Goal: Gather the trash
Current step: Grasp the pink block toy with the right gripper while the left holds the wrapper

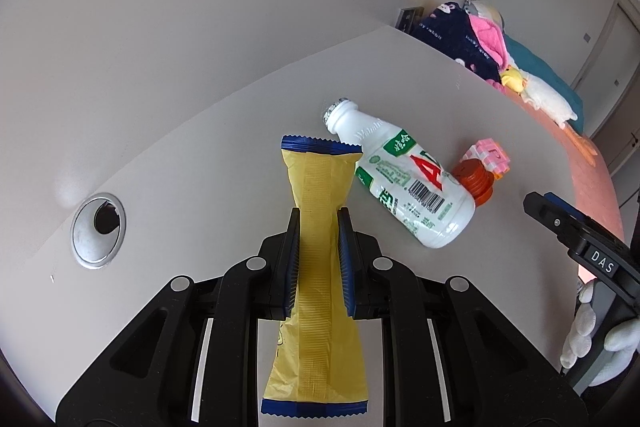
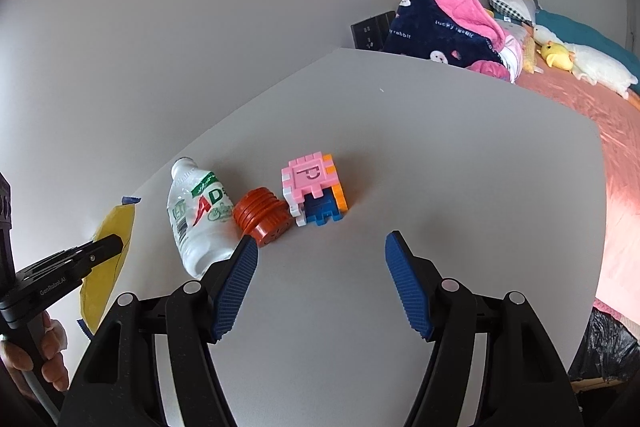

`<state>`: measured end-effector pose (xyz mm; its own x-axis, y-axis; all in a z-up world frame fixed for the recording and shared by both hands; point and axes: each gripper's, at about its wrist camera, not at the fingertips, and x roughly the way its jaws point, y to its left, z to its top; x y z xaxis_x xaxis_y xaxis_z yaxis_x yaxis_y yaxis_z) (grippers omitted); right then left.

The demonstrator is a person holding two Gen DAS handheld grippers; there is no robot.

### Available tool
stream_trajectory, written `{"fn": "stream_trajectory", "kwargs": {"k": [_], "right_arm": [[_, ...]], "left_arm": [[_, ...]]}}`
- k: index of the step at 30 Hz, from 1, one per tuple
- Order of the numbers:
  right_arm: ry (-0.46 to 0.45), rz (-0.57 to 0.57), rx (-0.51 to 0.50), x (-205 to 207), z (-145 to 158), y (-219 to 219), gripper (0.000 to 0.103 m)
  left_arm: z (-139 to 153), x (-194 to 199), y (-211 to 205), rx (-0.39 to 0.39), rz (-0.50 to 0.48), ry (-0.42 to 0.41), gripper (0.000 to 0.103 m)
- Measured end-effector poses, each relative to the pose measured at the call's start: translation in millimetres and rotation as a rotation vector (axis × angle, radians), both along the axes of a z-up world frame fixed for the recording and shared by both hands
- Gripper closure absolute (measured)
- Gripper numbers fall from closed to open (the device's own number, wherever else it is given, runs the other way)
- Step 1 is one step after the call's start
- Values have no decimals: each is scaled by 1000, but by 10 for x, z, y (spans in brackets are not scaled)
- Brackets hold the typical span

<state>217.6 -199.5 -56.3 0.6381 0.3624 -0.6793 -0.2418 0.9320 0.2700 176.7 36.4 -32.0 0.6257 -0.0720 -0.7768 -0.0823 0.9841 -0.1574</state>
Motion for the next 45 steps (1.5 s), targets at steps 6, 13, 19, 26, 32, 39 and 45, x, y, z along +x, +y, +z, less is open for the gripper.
{"fn": "stream_trajectory", "kwargs": {"k": [6, 13, 19, 26, 32, 39, 45], "right_arm": [[1, 3, -18, 248, -39, 60, 38], [4, 23, -38, 446, -85, 215, 38], [55, 24, -14, 621, -204, 248, 51], [55, 20, -33, 562, -215, 211, 59], [59, -1, -22, 456, -196, 76, 60], [45, -10, -5, 263, -76, -83, 60], [40, -11, 6, 32, 27, -225, 60]], "left_arm": [[-34, 111, -6, 0, -12, 6, 86], [-69, 81, 58, 0, -14, 15, 86], [-112, 139, 55, -6, -15, 28, 86], [-115, 167, 19, -11, -22, 31, 86], [-92, 140, -12, -17, -28, 26, 86], [-11, 25, -108, -27, -38, 11, 86], [85, -110, -254, -34, -60, -1, 86]]}}
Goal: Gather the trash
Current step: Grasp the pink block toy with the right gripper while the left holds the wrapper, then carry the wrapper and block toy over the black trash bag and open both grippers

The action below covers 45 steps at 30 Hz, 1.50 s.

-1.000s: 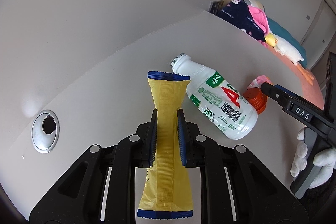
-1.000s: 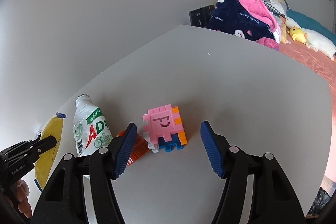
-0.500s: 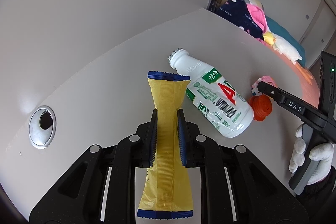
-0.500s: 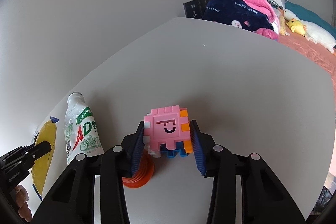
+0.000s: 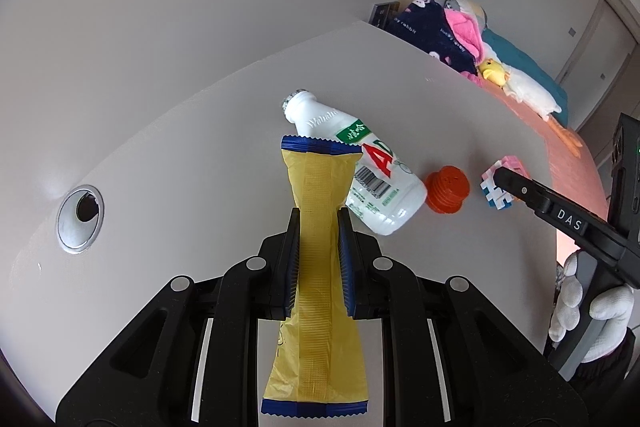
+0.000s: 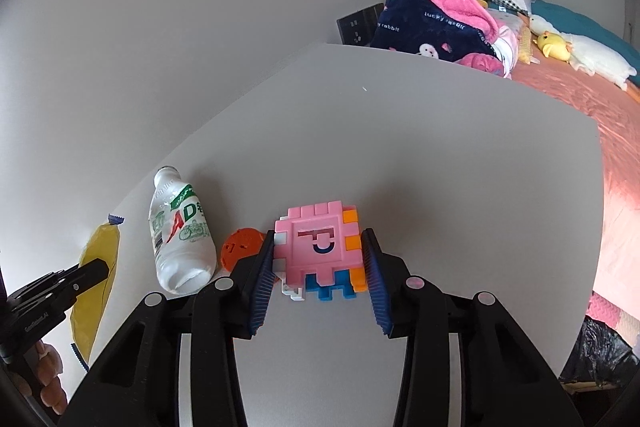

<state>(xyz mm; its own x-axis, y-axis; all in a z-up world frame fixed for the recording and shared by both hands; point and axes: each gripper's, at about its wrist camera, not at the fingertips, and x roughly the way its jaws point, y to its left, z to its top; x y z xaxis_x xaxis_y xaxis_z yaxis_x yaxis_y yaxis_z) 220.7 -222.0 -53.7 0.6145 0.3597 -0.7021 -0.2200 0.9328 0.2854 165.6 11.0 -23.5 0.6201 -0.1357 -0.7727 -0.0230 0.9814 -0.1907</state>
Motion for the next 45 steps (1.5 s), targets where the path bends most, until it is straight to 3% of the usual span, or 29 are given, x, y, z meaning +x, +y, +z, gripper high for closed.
{"fn": "stream_trajectory", "kwargs": {"k": [22, 45], "right_arm": [[-42, 22, 1, -1048, 218, -316, 60], [-65, -89, 23, -1925, 171, -1066, 60]], "left_arm": [[126, -658, -555, -40, -68, -18, 86], [165, -1145, -1448, -38, -227, -32, 86]]}}
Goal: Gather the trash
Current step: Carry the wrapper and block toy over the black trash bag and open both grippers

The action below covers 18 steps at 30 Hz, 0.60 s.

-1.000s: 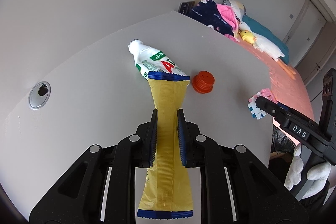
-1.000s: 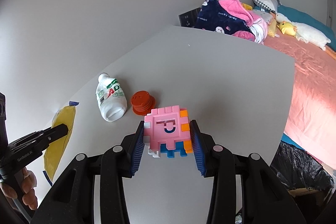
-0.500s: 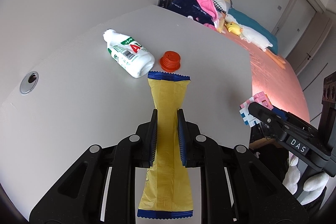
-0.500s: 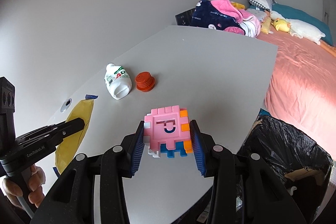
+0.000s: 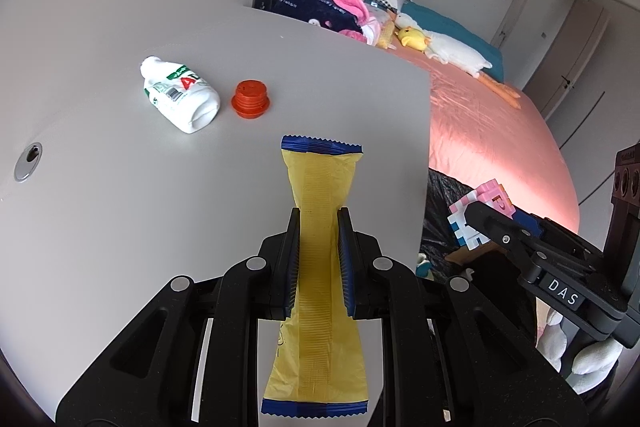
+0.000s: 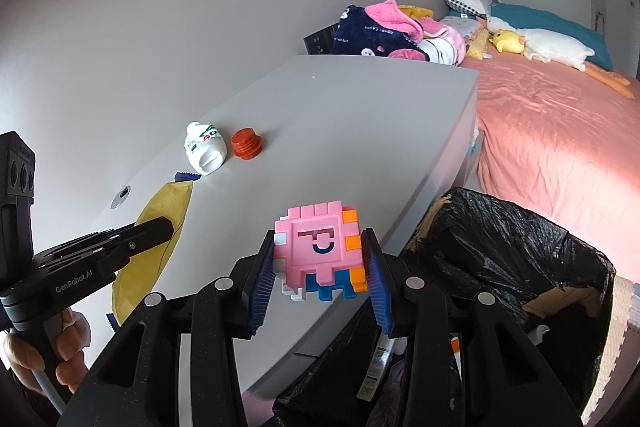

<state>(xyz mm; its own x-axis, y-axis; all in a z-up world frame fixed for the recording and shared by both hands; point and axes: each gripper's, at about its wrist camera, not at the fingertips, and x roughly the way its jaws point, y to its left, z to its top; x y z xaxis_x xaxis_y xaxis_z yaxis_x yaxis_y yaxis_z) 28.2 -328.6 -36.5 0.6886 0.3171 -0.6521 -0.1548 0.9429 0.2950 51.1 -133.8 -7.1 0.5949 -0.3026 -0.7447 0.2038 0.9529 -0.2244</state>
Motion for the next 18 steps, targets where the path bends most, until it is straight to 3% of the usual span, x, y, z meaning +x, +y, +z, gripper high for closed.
{"fn": "stream_trajectory", "kwargs": {"k": [18], "right_arm": [[-15, -185, 6, -327, -2, -798, 60]], "left_arm": [[-83, -128, -841, -2, -195, 35, 86]]}}
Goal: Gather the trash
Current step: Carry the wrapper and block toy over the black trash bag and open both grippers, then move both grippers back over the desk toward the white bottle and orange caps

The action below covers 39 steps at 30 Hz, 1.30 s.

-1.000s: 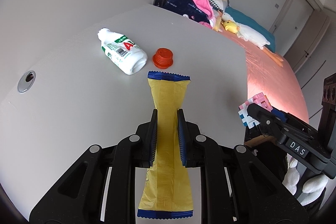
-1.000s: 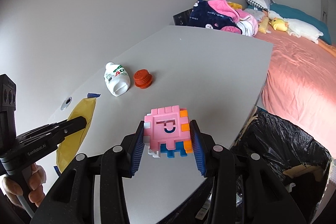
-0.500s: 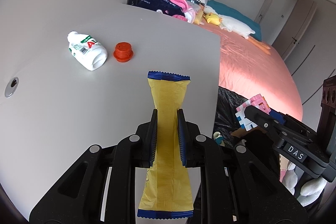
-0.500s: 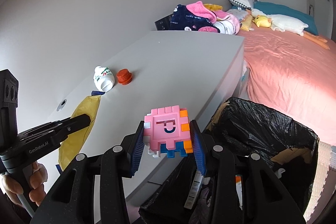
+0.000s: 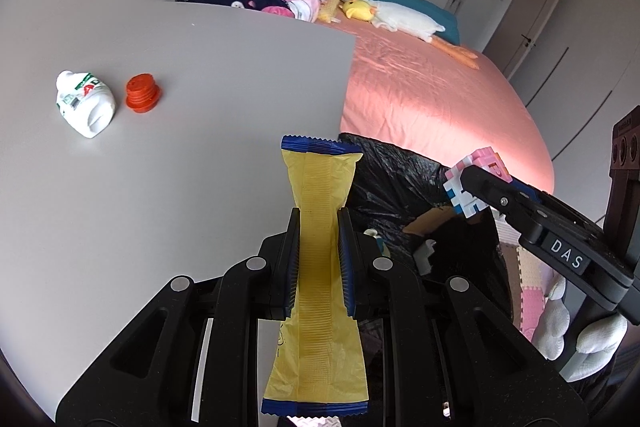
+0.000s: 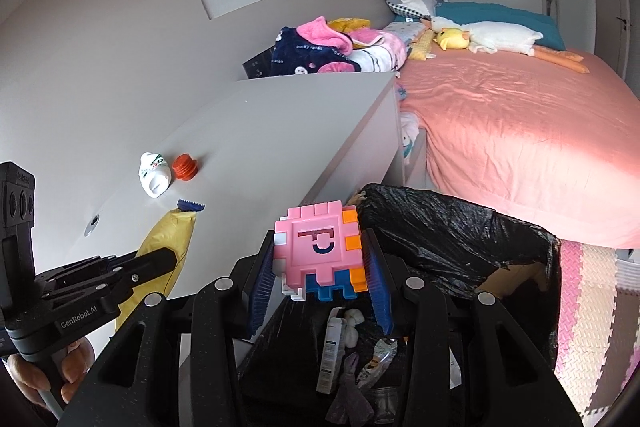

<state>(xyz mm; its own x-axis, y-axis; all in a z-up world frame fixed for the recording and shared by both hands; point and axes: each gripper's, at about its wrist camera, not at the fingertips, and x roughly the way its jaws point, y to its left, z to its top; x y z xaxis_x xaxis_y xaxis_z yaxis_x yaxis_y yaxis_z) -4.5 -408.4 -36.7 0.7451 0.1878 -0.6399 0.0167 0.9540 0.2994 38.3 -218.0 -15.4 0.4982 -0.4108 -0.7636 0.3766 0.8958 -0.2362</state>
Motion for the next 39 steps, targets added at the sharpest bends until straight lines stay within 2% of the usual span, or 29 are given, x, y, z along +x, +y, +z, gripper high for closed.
{"fn": "stream_trajectory", "kwargs": {"k": [5, 10, 11, 12, 13, 14, 24, 39], "right_arm": [[-14, -58, -8, -75, 33, -163, 60], [-39, -125, -5, -188, 108, -317, 57], [-43, -151, -12, -210, 120, -347, 50], [-60, -195, -25, -248, 143, -388, 28], [-80, -242, -42, -287, 165, -423, 16], [-92, -265, -50, -316, 179, -459, 16], [-77, -282, -28, -291, 147, -612, 16], [-42, -184, -31, -87, 29, -284, 16]], "left_arm": [[-37, -24, -162, -11, -69, 22, 86], [-69, -90, -349, -46, -186, 60, 86], [-88, -98, -395, -51, -224, 84, 73], [-106, -110, -436, -47, -243, 104, 36], [-116, -121, -466, -27, -238, 107, 12], [-114, -138, -483, -16, -231, 89, 7], [-95, -78, -400, -4, -208, 49, 7], [-144, 35, -128, 17, -122, 55, 7]]}}
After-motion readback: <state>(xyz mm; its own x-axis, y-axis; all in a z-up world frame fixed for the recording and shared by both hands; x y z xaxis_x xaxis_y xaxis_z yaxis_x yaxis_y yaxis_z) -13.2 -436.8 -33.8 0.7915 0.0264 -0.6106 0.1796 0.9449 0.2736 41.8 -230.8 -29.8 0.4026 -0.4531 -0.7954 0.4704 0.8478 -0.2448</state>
